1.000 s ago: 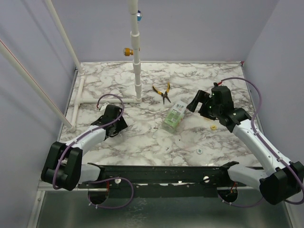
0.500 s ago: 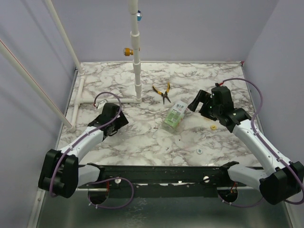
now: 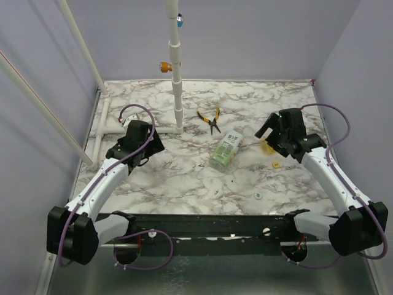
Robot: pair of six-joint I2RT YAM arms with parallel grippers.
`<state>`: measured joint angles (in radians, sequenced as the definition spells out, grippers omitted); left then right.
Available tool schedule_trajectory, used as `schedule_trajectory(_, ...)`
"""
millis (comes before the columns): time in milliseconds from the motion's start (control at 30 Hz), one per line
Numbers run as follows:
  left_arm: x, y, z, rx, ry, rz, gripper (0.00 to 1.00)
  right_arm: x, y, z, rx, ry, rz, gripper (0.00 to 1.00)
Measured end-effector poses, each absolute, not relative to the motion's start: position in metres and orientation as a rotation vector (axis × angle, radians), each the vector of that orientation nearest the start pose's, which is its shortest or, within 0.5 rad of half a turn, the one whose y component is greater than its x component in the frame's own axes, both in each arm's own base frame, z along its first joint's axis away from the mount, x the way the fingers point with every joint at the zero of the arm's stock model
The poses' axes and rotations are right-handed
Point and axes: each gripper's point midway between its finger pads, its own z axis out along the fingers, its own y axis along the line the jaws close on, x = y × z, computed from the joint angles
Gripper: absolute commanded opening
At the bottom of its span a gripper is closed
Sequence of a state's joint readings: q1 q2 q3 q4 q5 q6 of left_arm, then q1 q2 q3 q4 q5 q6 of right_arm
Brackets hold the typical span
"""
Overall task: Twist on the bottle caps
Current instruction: Pick up the plastic bottle at the center of the board.
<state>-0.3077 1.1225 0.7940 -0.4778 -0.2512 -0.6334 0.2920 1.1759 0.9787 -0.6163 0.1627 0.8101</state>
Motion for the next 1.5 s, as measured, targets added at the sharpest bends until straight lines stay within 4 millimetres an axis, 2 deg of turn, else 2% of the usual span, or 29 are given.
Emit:
schedule_trajectory(233,0.29,-0.085,0.137,-0.353,2.33,-0.227,0.95,0.326,0.019,0.146,0.99,2.236,0.248,0.99)
schedule_trajectory(400,0.284,-0.103,0.152,-0.218,2.335,-0.346,0.94,0.337,-0.013,0.116,1.141,2.236,0.24,0.98)
schedule_trajectory(567,0.278,-0.124,0.168,-0.129,2.321,-0.499,0.93,0.35,-0.026,0.071,1.234,2.305,0.192,0.97)
schedule_trajectory(667,0.272,-0.132,0.176,-0.095,2.306,-0.563,0.93,0.357,-0.038,0.054,1.283,2.318,0.166,0.96)
schedule_trajectory(867,0.266,-0.139,0.188,-0.045,2.279,-0.624,0.93,0.394,-0.051,0.059,1.249,2.269,0.175,0.96)
schedule_trajectory(1067,0.264,-0.142,0.19,-0.032,2.282,-0.645,0.94,0.417,-0.057,0.063,1.225,2.246,0.18,0.96)
schedule_trajectory(1200,0.267,-0.136,0.189,-0.089,2.282,-0.612,0.95,0.434,-0.073,0.064,1.246,2.228,0.169,0.94)
schedule_trajectory(1333,0.27,-0.13,0.188,-0.145,2.277,-0.574,0.96,0.448,-0.091,0.053,1.263,2.236,0.143,0.9)
schedule_trajectory(1500,0.271,-0.131,0.184,-0.162,2.292,-0.576,0.96,0.454,-0.098,0.033,1.257,2.282,0.12,0.77)
